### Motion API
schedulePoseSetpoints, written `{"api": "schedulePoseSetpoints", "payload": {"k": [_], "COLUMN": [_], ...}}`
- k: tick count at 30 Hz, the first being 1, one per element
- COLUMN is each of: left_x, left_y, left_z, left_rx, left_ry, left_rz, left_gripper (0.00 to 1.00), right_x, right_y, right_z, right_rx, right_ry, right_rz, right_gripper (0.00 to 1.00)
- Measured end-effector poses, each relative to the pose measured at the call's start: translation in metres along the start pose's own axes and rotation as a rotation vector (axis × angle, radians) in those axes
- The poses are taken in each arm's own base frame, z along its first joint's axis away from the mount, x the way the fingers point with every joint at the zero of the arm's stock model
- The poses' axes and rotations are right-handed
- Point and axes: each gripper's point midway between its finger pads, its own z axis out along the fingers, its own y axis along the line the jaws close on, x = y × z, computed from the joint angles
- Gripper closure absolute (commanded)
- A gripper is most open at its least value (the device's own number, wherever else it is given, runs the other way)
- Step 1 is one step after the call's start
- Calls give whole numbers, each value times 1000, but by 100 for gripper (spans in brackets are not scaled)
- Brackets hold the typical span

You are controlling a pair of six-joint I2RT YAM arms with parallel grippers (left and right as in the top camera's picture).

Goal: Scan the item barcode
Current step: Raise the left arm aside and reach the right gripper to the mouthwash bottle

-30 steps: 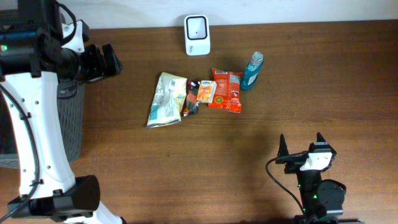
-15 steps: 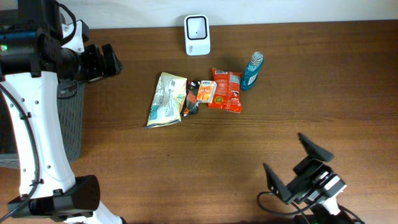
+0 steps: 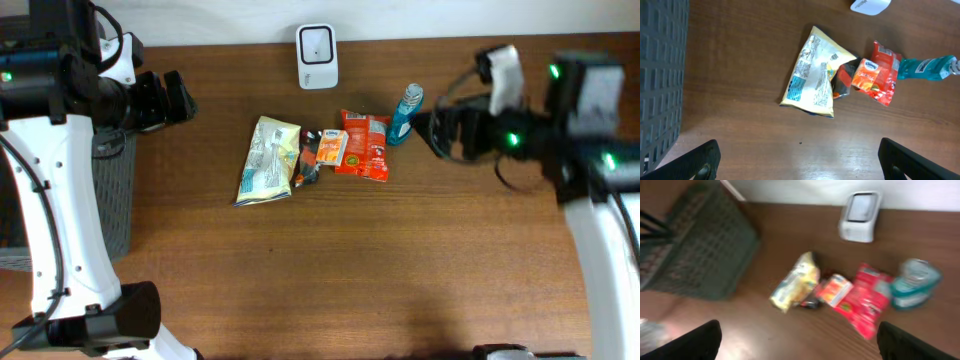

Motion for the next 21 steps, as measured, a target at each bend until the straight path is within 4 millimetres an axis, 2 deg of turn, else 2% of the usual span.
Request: {"api": "schedulePoseSetpoints", "payload": {"k": [1,3,4,6,7,11,15,17,21], "left_x": [0,0,0,0,0,0,0,0,0], "left_y": [0,0,0,0,0,0,0,0,0], "left_z": [0,0,0,0,0,0,0,0,0], "left_rx": [1,0,0,0,0,0,0,0,0], "left_ry": [-1,0,1,0,0,0,-1,0,0], "left_rz": [0,0,0,0,0,0,0,0,0], "left_gripper": [1,1,1,1,1,1,1,1,1], "right_x": [-5,-7,4,24,29,31,22,20,30], "right_y": [-2,-20,-49,-89,-98,-109,-122,-135,-162], "right_z": [13,40,60,84,89,96,100,116,146], "right_rx": [-60,-89,16,237,311,556,720,741,778], "right_ry": [3,28,74,131,138,96,-25,-64,-90], "right_rz": [15,89,189,298,318,345,427,462,527], "right_gripper": [1,14,15,15,15,15,15,16,18]}}
